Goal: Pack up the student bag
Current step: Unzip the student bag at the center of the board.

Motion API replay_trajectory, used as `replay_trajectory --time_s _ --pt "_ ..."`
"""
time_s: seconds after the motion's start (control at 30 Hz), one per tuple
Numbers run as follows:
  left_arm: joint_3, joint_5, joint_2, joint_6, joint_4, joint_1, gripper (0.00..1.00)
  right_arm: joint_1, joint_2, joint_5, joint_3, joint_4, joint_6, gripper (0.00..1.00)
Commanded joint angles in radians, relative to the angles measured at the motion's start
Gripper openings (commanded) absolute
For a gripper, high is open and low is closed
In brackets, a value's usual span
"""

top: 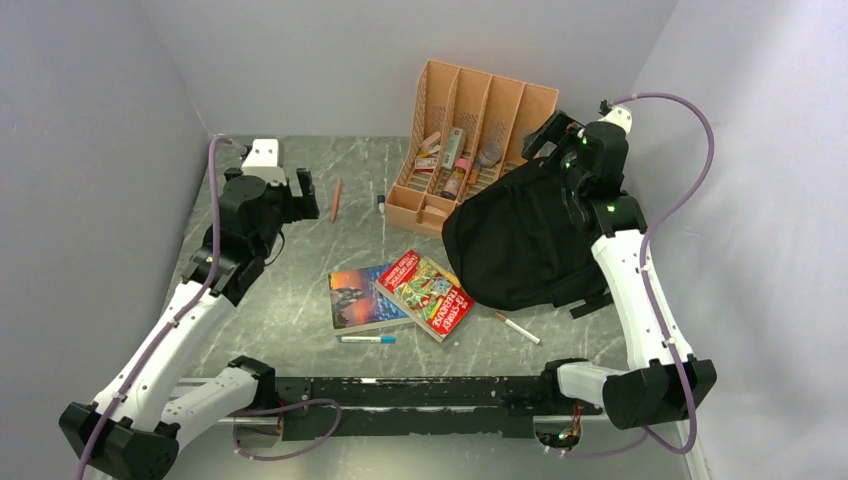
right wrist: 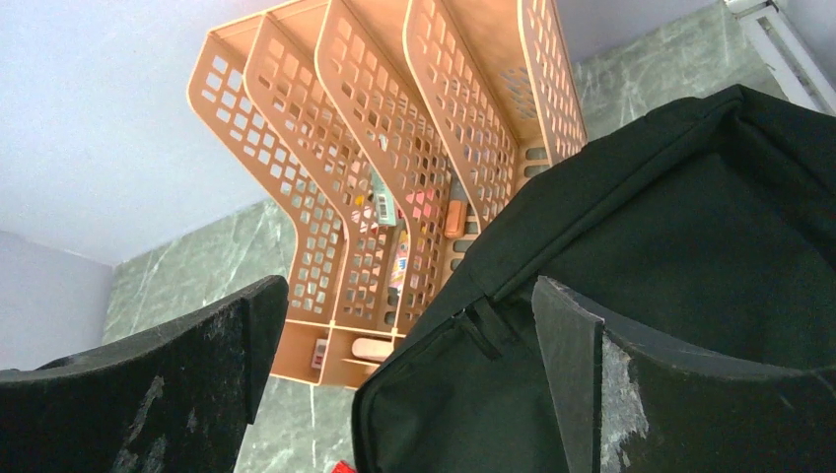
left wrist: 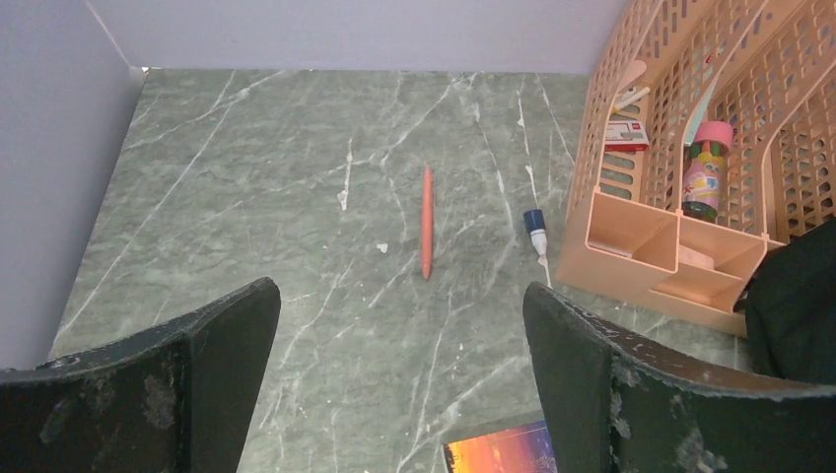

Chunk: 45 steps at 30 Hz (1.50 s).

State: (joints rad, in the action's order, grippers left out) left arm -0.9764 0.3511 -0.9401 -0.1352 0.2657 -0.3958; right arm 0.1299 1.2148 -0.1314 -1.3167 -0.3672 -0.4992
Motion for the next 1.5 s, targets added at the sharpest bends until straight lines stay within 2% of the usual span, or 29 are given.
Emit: replay_trajectory --time_s 0.0,0.17,0.4,0.6,0.63,0.73,0.77,0.8,0.97,1.1,1.33,1.47 --pt "0.008 0.014 0.006 -0.001 -0.047 -0.008 0.98 -0.009 -0.021 -0.010 0.016 0.024 0.005 1.00" --pt "0.025 -0.098 0.004 0.023 -0.078 -0.008 0.98 -0.011 -0.015 0.002 0.000 0.012 -0.005 1.00" --pt "0.030 -0.101 -0.001 -0.005 -0.076 -0.008 0.98 -0.011 -0.047 0.076 0.014 0.008 -0.034 1.00" --pt "0.000 -0.196 -0.064 -0.060 -0.076 -0.008 0.98 -0.012 -0.105 0.054 0.057 0.012 -0.083 1.00" --pt "-0.012 -0.214 -0.081 -0.081 -0.068 -0.008 0.97 -0.010 -0.106 0.049 0.070 0.020 -0.094 1.00" --pt "-0.051 -0.329 -0.144 -0.149 -0.058 -0.011 0.74 -0.010 -0.103 0.034 0.117 0.031 -0.143 1.00" --pt "-0.056 -0.377 -0.170 -0.179 -0.080 -0.021 0.70 -0.011 -0.107 0.037 0.142 0.046 -0.152 1.00" --pt "-0.063 -0.392 -0.195 -0.208 -0.110 -0.051 0.68 -0.012 -0.113 0.035 0.165 0.050 -0.163 1.00" --pt "-0.135 -0.243 -0.331 -0.265 -0.150 -0.274 0.71 -0.011 -0.183 0.059 0.298 0.111 -0.178 1.00" --pt "-0.158 -0.244 -0.449 -0.309 -0.246 -0.387 0.75 -0.010 -0.225 0.052 0.355 0.117 -0.173 1.00" --pt "-0.219 -0.252 -0.676 -0.344 -0.386 -0.487 0.80 0.000 -0.255 -0.041 0.395 0.096 -0.144 1.00" --pt "-0.322 -0.258 -0.794 -0.322 -0.359 -0.491 0.80 0.002 -0.265 -0.041 0.435 0.114 -0.136 0.99"
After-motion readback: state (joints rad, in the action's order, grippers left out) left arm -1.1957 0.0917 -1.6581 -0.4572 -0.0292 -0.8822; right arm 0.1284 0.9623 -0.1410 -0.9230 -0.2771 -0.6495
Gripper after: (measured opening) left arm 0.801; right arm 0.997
